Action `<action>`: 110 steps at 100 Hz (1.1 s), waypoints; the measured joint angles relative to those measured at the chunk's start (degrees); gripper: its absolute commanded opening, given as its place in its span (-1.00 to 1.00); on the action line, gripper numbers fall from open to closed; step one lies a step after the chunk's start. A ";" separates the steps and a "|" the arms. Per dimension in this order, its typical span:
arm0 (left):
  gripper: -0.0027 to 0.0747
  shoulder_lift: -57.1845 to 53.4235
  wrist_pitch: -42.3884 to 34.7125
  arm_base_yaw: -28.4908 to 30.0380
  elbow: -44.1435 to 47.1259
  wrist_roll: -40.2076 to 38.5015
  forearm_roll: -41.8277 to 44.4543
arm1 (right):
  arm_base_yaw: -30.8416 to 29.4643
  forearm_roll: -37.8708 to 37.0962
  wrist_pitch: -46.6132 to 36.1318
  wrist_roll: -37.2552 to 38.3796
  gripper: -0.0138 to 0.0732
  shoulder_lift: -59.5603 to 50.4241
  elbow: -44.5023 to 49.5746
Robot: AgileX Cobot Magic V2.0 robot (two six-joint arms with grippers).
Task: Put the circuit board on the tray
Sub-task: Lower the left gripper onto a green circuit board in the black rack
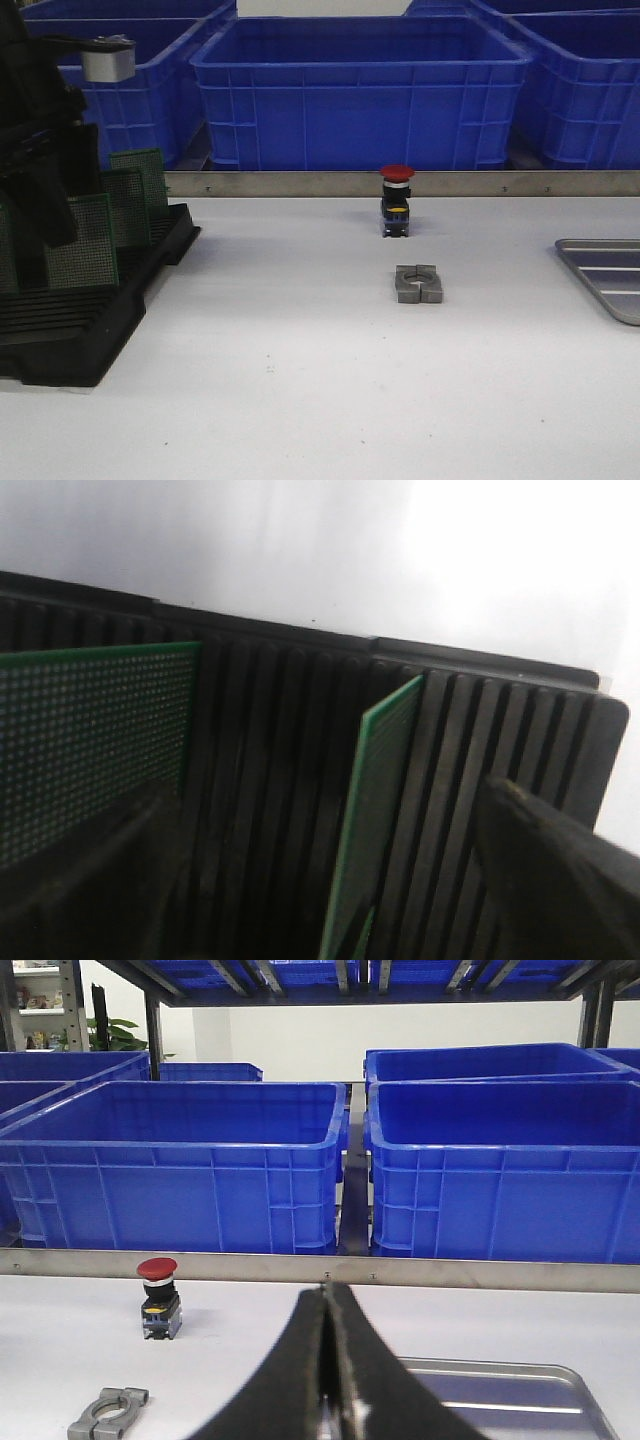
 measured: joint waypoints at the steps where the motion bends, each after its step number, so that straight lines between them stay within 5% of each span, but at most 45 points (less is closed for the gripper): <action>1: 0.43 0.02 0.00 0.00 0.00 0.00 -0.10 | 0.00 0.00 0.00 0.00 -0.84 0.00 0.00; 19: 0.05 0.50 -0.25 0.00 0.00 0.00 -1.21 | 0.00 0.00 0.00 0.00 -0.84 0.00 0.00; 44: -0.99 0.50 -0.25 0.00 0.00 0.00 -1.67 | 0.00 0.00 0.00 0.00 -0.84 0.00 0.00; 110: -0.95 -1.36 1.78 0.00 0.10 1.04 -1.49 | 0.00 0.00 0.00 0.00 -0.84 0.00 0.00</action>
